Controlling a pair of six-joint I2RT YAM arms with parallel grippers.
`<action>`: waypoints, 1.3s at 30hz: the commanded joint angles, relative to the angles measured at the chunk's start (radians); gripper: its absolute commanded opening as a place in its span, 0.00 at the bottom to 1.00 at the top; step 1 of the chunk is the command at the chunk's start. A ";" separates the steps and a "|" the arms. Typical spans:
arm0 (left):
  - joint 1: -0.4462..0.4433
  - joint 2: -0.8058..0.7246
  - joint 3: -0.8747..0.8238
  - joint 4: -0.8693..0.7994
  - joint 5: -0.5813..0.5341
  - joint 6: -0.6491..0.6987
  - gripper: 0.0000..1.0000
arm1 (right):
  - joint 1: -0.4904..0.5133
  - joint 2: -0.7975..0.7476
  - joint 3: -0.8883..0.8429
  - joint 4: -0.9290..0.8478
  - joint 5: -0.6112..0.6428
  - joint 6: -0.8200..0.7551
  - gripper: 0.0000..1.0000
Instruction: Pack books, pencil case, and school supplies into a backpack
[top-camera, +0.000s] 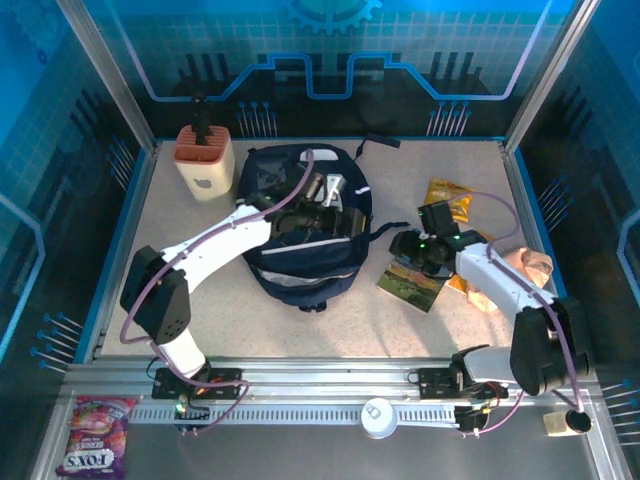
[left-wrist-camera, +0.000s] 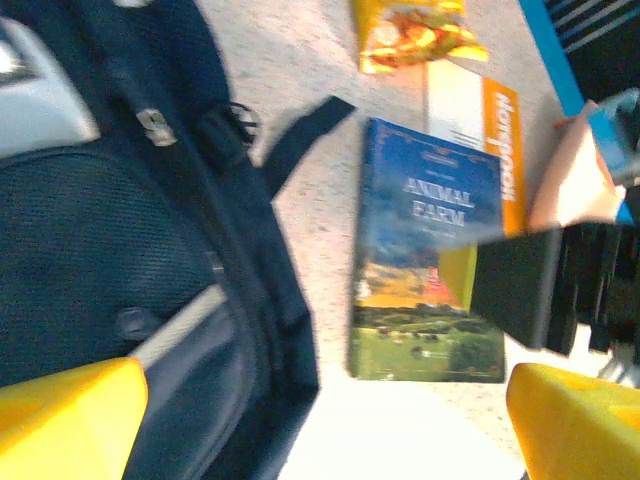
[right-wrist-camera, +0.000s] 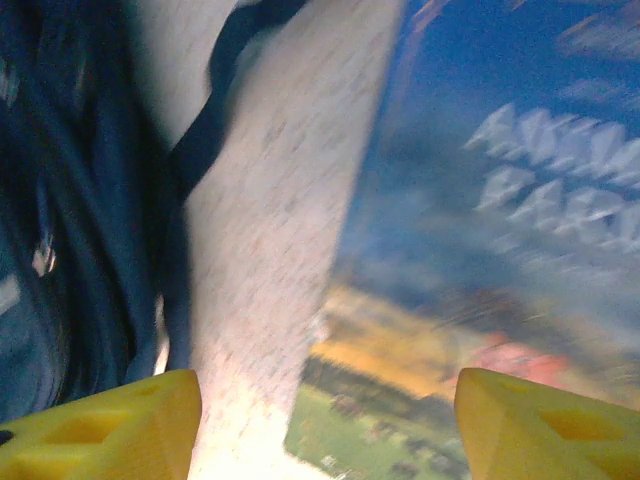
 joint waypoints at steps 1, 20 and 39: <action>-0.052 0.067 0.073 -0.030 0.068 -0.034 0.91 | -0.096 -0.033 -0.048 -0.099 0.057 -0.028 0.66; -0.232 0.521 0.468 -0.211 -0.018 -0.018 0.61 | -0.223 0.022 -0.201 -0.034 0.047 -0.075 0.41; -0.235 0.649 0.534 -0.258 -0.064 -0.033 0.59 | -0.221 0.064 -0.202 0.006 -0.018 -0.103 0.32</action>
